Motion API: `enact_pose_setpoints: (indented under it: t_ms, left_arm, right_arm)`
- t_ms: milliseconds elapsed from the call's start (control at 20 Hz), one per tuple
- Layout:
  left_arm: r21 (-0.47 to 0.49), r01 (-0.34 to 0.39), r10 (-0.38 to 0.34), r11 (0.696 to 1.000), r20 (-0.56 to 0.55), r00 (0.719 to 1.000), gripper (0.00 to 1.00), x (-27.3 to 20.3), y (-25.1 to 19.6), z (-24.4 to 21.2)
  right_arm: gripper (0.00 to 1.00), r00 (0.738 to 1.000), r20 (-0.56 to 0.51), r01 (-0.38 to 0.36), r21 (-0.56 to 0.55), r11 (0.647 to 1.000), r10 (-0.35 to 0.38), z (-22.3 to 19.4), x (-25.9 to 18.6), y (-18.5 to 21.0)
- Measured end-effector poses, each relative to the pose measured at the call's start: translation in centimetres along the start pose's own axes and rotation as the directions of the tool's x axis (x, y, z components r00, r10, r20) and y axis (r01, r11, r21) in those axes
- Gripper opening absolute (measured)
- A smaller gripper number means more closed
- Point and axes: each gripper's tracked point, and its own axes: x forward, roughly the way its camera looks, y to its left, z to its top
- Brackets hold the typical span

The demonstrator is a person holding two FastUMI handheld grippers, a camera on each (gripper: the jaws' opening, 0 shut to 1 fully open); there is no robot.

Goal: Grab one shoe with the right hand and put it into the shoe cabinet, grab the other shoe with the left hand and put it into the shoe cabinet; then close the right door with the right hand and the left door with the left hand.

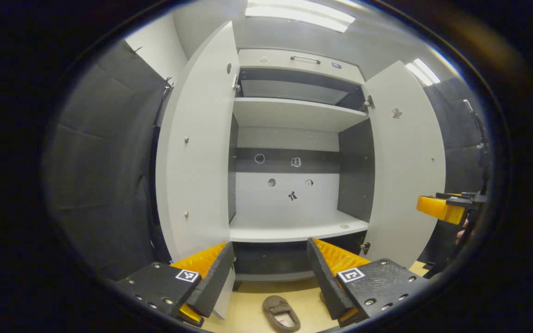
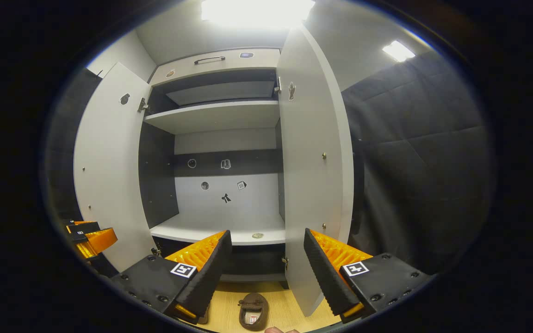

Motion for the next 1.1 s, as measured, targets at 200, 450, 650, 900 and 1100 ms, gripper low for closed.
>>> enact_pose_setpoints:
  t_ms: [200,450,650,900,1100]
  left_arm:
    - [-0.006,-0.008,0.008,1.0,-0.005,1.0,0.92,-0.1,0.1,-0.3]
    - [-0.009,-0.013,0.013,1.0,-0.01,1.0,0.92,-0.5,0.5,-0.8]
    - [-0.017,-0.016,0.016,1.0,-0.007,1.0,0.96,-0.9,1.0,-1.0]
    - [-0.021,-0.016,0.016,1.0,-0.015,1.0,0.92,-1.1,1.7,-1.3]
    - [-0.033,-0.011,0.01,0.999,-0.02,1.0,0.92,-1.6,1.5,-1.3]
  right_arm:
    - [0.99,1.0,-0.011,0.0,0.0,1.0,0.0,-0.3,0.1,0.0]
    - [0.99,0.999,-0.032,-0.021,-0.02,1.0,0.02,-0.4,0.6,1.0]
    - [0.99,0.997,-0.055,-0.061,-0.051,0.997,0.059,-0.6,1.0,2.5]
    - [0.99,0.994,-0.074,-0.087,-0.029,0.996,0.084,-0.5,1.4,3.8]
    - [0.99,0.984,-0.15,-0.096,0.033,0.995,0.1,-1.6,2.1,4.2]
